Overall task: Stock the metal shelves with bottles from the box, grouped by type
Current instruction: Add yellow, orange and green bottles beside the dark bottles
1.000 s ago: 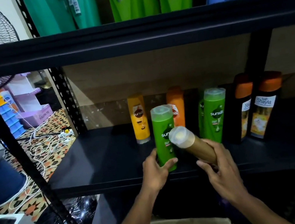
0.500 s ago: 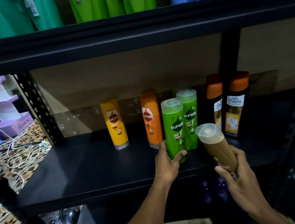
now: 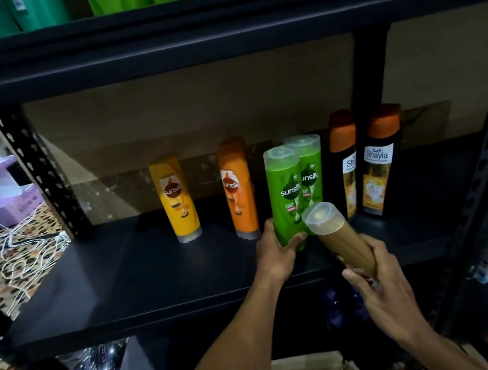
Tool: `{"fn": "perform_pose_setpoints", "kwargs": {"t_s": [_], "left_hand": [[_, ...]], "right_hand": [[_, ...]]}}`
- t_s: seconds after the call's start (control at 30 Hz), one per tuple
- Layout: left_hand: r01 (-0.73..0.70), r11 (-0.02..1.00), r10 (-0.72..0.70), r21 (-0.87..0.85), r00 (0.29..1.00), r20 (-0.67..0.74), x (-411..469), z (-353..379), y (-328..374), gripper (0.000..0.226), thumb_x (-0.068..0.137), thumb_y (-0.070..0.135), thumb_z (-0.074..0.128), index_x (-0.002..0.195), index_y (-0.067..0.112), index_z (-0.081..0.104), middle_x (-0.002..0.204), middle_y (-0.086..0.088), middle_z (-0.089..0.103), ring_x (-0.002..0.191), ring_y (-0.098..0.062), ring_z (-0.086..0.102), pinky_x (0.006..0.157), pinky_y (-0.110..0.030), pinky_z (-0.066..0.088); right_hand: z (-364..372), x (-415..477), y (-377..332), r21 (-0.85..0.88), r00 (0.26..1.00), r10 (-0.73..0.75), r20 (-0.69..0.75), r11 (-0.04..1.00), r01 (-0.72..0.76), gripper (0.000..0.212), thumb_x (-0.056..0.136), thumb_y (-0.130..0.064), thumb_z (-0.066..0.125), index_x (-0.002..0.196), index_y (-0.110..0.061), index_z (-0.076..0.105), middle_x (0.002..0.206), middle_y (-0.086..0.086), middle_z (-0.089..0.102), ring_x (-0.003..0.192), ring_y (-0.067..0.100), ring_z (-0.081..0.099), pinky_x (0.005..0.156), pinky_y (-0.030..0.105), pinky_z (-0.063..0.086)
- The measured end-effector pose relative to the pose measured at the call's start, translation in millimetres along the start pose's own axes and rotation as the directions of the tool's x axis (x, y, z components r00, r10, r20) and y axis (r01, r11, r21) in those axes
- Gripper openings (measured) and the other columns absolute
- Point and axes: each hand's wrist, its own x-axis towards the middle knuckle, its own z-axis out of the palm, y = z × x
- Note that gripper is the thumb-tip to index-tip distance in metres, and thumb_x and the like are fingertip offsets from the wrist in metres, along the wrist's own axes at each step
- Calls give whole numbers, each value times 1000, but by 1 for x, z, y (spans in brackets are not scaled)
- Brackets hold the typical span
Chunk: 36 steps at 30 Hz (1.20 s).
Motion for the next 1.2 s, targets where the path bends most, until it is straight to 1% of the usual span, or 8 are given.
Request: {"fn": "perform_pose_setpoints", "kwargs": {"t_s": [0.2, 0.33, 0.5, 0.73, 0.87, 0.93, 1.03, 1.2], "left_hand": [[26, 999, -23, -40, 998, 54, -22, -25, -8, 82, 86, 18, 81, 150, 19, 30, 143, -1, 51, 130, -14, 52, 108, -29, 45], [-22, 998, 22, -57, 1000, 5, -55, -70, -12, 86, 85, 15, 82, 145, 37, 25, 147, 2, 46, 125, -6, 53, 102, -33, 53], [-270, 928, 294, 257, 954, -59, -84, -120, -9, 102, 74, 27, 89, 153, 34, 24, 151, 13, 37, 138, -4, 41, 109, -24, 41], [-317, 701, 457, 639, 888, -60, -94, -153, -11, 67, 76, 35, 82, 134, 38, 50, 137, 17, 46, 127, -7, 41, 111, -45, 34], [-325, 765, 435, 557, 898, -74, -89, -169, -23, 60, 80, 23, 81, 131, 32, 51, 126, 14, 53, 113, -7, 50, 102, -41, 45], [-308, 799, 421, 517, 900, -114, -85, -179, -29, 59, 82, 18, 80, 132, 31, 51, 126, 11, 53, 110, -9, 51, 98, -43, 48], [-244, 839, 379, 487, 903, -201, -77, -199, -38, 59, 83, 14, 79, 131, 31, 49, 127, 10, 52, 112, -13, 52, 101, -49, 47], [-126, 921, 254, 368, 911, -324, -63, -231, -47, 55, 88, 18, 77, 134, 25, 48, 122, 4, 58, 108, -14, 58, 93, -37, 52]], "right_hand": [[-9, 0, -31, -225, 996, -90, 9, 970, 89, 58, 90, -43, 68, 136, -59, 36, 118, -30, 52, 103, 2, 51, 95, 50, 40], [-12, 2, -58, -430, 981, -182, 66, 882, 193, 61, 85, -51, 69, 138, -55, 38, 113, -29, 56, 100, 5, 48, 89, 42, 34], [0, 5, -107, -598, 922, -297, 251, 701, 388, 65, 74, -63, 72, 132, -51, 44, 96, -25, 58, 96, 8, 54, 86, 39, 37], [44, 17, -182, -653, 793, -392, 467, 452, 608, 59, 71, -62, 71, 121, -44, 47, 113, -15, 69, 109, 15, 58, 88, 42, 35], [71, 24, -219, -598, 703, -458, 544, 377, 708, 61, 73, -53, 75, 126, -40, 47, 122, -11, 63, 116, 18, 56, 94, 44, 35], [83, 25, -227, -568, 682, -518, 517, 387, 726, 69, 75, -52, 76, 134, -39, 43, 131, -8, 55, 122, 19, 50, 98, 44, 38], [95, 25, -224, -444, 711, -606, 357, 560, 700, 84, 73, -45, 82, 143, -36, 37, 138, -6, 45, 127, 17, 42, 99, 38, 40], [126, 19, -193, -219, 847, -443, 294, 832, 511, 87, 78, -44, 80, 147, -36, 27, 145, -6, 39, 137, 13, 36, 112, 38, 40]]}}
